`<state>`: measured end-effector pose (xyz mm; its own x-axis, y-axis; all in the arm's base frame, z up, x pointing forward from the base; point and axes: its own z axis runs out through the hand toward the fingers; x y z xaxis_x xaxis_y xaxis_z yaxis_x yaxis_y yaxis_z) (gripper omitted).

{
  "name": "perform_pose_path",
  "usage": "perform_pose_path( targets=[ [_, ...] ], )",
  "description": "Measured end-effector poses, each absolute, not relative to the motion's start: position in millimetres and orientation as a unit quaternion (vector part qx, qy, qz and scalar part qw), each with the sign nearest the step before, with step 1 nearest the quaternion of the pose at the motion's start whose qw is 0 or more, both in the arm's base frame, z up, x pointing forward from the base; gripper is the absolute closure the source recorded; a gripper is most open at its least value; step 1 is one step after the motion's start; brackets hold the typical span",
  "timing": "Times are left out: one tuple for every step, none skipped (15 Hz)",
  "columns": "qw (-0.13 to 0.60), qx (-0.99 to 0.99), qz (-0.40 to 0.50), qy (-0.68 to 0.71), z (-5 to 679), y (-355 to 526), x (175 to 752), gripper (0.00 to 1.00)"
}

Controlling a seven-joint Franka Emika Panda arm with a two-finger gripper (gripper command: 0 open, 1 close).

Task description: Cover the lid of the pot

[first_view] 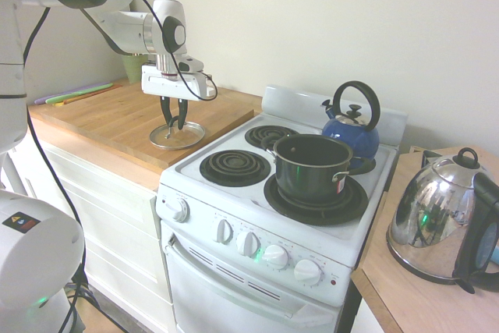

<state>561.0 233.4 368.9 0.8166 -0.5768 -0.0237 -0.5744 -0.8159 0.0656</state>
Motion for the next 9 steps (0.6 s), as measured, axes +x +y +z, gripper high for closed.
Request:
perform_pose_path(
  targets=[
    [0.028,0.953,-0.021,-0.302,369.1,233.4,561.0,1.00],
    [0.027,0.953,-0.021,-0.302,369.2,233.4,561.1,1.00],
    [0.027,0.953,-0.020,-0.302,369.3,233.4,561.2,1.00],
    [0.026,0.953,-0.019,-0.303,369.5,232.7,561.4,1.00],
    [0.023,0.952,-0.017,-0.304,370.5,232.0,561.4,1.00],
    [0.021,0.952,-0.015,-0.305,371.4,231.1,561.2,1.00],
    [0.019,0.951,-0.013,-0.307,372.0,229.1,560.4,1.00],
    [0.017,0.950,-0.012,-0.311,373.7,225.1,558.7,1.00],
    [0.013,0.948,-0.012,-0.318,378.7,219.0,556.5,1.00]
  ],
)
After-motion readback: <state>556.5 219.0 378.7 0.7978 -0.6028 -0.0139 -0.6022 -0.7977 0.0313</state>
